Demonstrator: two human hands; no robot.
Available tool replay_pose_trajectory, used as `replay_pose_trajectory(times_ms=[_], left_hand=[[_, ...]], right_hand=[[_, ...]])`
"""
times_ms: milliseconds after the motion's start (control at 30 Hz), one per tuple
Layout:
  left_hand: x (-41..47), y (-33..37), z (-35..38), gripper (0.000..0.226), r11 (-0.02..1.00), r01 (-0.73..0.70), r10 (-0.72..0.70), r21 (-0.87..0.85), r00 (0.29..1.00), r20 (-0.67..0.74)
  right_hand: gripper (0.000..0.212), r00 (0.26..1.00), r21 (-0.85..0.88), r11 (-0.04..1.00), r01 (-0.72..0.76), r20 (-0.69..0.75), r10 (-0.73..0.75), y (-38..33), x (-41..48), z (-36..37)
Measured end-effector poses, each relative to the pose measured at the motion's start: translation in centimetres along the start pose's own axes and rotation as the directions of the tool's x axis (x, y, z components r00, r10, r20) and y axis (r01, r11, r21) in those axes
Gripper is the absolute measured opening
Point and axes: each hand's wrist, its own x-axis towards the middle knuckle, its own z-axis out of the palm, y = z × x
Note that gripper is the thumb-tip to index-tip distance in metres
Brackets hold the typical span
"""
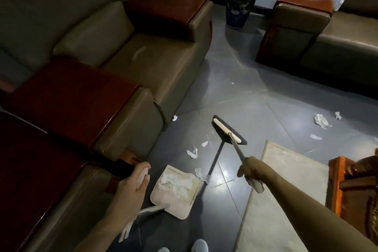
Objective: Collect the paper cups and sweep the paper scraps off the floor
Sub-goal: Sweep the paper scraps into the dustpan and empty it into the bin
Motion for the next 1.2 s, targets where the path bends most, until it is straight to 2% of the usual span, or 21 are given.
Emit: replay_pose_trajectory(times_ms=[100, 267, 467, 567, 700, 800, 900, 967, 1200], left_hand=[[1.3, 0.4, -0.3, 0.029, 1.000, 0.000, 0.000, 0.002, 1.000, 0.005], [2.0, 1.0, -0.3, 0.018, 0.999, -0.028, 0.027, 0.019, 0.999, 0.035], [2.2, 0.6, -0.6, 0.021, 0.996, -0.078, 0.076, 0.037, 0.995, 0.058], [2.1, -0.1, -1.0, 0.021, 0.995, -0.090, 0.088, 0.037, 0.994, 0.071], [1.6, -1.3, -1.9, 0.020, 0.994, -0.098, 0.092, 0.057, 0.991, 0.095], [-0.1, -2.2, -2.5, 0.020, 0.983, -0.170, 0.159, 0.068, 0.977, 0.146], [-1.7, -2.8, -3.1, 0.019, 0.967, -0.241, 0.222, 0.081, 0.956, 0.192], [-2.3, -3.3, -3.4, 0.017, 0.959, -0.265, 0.241, 0.095, 0.946, 0.215], [-3.4, -4.9, -3.6, 0.016, 0.958, -0.264, 0.233, 0.112, 0.945, 0.231]], right_hand=[[0.054, 0.998, -0.147, 0.989, 0.027, 0.065, -0.018, 0.7, -1.8, 2.9], [0.060, 0.988, -0.187, 0.978, 0.094, 0.140, -0.068, 2.4, -6.2, 5.8], [0.066, 0.929, -0.161, 0.966, 0.202, 0.343, -0.137, 2.7, -12.7, 7.7], [0.069, 0.901, -0.058, 0.986, 0.156, 0.418, -0.118, 3.2, -15.3, 6.9], [0.068, 0.911, 0.071, 0.997, 0.035, 0.407, -0.061, 4.8, -18.4, 5.4], [0.073, 0.922, 0.145, 0.989, 0.030, 0.378, -0.083, 5.7, -20.7, 5.6], [0.075, 0.938, 0.155, 0.987, 0.044, 0.333, -0.094, 5.9, -21.5, 6.3], [0.067, 0.946, 0.171, 0.985, 0.031, 0.312, -0.084, 5.8, -21.4, 6.8], [0.051, 0.965, 0.114, 0.993, 0.037, 0.254, -0.065, 5.7, -20.5, 9.2]])
